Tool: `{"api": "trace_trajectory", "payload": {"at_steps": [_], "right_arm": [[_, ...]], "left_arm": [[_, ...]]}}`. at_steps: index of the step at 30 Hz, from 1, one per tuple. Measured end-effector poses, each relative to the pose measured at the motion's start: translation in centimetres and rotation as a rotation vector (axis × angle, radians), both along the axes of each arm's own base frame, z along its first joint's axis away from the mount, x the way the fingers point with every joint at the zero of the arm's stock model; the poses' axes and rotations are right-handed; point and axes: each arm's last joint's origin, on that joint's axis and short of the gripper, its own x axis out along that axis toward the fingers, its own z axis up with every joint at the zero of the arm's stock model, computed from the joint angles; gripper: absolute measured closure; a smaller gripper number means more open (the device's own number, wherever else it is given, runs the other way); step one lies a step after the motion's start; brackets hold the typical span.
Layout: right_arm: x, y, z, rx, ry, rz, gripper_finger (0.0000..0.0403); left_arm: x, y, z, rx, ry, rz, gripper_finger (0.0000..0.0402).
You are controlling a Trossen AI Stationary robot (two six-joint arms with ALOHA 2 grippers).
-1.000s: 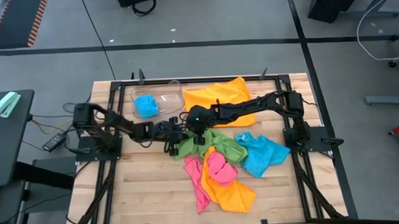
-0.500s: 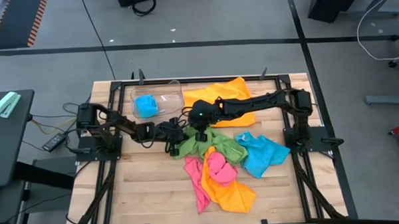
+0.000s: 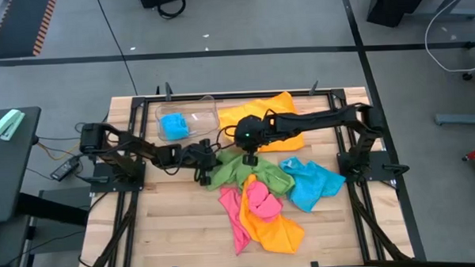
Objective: Fold microfiber towels
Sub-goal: Fold the top orange microfiber towel
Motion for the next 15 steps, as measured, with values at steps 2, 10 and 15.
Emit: {"api": "trace_trajectory", "payload": {"at_steps": [2, 10, 15], "right_arm": [[-0.6, 0.2, 0.7, -0.005, 0.013, -0.011, 0.0366], [-1.9, 1.6, 2.8, -0.002, -0.015, 0.013, 0.0366], [-1.7, 1.9, 0.6, -0.020, -0.016, 0.047, 0.0364]], "left_arm": [[-0.2, 0.0, 0.5, 0.005, -0.001, -0.004, 0.0376], [-0.1, 0.0, 1.5, 0.036, -0.051, -0.007, 0.0361], [0.3, 0.1, 1.7, 0.051, -0.054, 0.010, 0.0319]]}}
